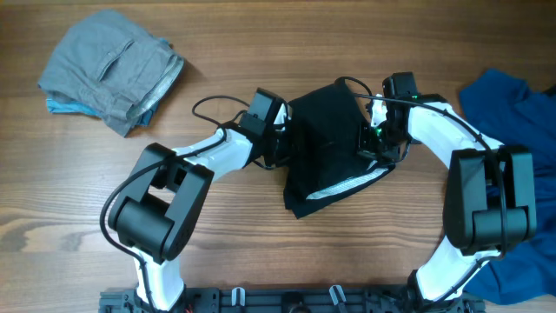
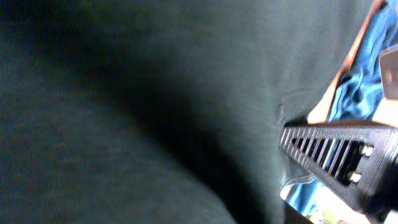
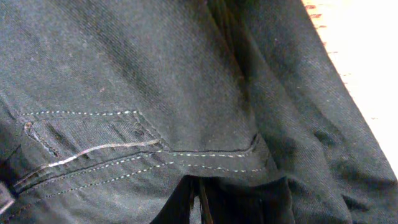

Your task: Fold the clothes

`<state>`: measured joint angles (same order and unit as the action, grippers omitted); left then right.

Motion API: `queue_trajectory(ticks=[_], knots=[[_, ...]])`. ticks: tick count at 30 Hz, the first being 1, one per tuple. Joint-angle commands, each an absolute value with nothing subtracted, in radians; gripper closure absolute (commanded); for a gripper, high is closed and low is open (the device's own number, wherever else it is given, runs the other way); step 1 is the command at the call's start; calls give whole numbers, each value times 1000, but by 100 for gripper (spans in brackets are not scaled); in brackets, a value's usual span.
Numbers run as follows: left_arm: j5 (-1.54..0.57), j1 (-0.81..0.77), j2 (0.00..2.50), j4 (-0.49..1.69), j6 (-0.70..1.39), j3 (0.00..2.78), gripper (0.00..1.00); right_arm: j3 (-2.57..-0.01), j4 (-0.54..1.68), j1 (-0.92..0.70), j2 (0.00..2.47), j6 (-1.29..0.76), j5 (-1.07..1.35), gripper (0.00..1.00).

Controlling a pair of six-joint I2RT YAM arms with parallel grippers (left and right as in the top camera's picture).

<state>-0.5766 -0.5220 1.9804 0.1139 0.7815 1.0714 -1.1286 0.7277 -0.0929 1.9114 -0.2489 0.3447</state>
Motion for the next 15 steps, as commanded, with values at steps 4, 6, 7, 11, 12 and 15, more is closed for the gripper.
queue_trajectory(ticks=[4, 6, 7, 11, 12, 15], knots=[[-638, -558, 2014, 44, 553, 1060, 54, -1087, 726, -105, 2003, -272, 315, 94], [-636, -558, 2015, 33, 519, 1060, 66, -1087, 727, -105, 2003, -273, 315, 94], [-635, -558, 2015, 25, 508, 1060, 78, -1087, 727, -105, 2002, -273, 315, 94], [-678, -537, 2004, 66, 452, 1069, 96, -1088, 757, -105, 1950, -268, 315, 94], [-700, -520, 1997, 98, 434, 1081, 96, -1090, 774, -105, 1910, -261, 315, 94], [-789, -431, 1951, 269, 343, 1174, 96, -1094, 818, -105, 1785, -257, 315, 94]])
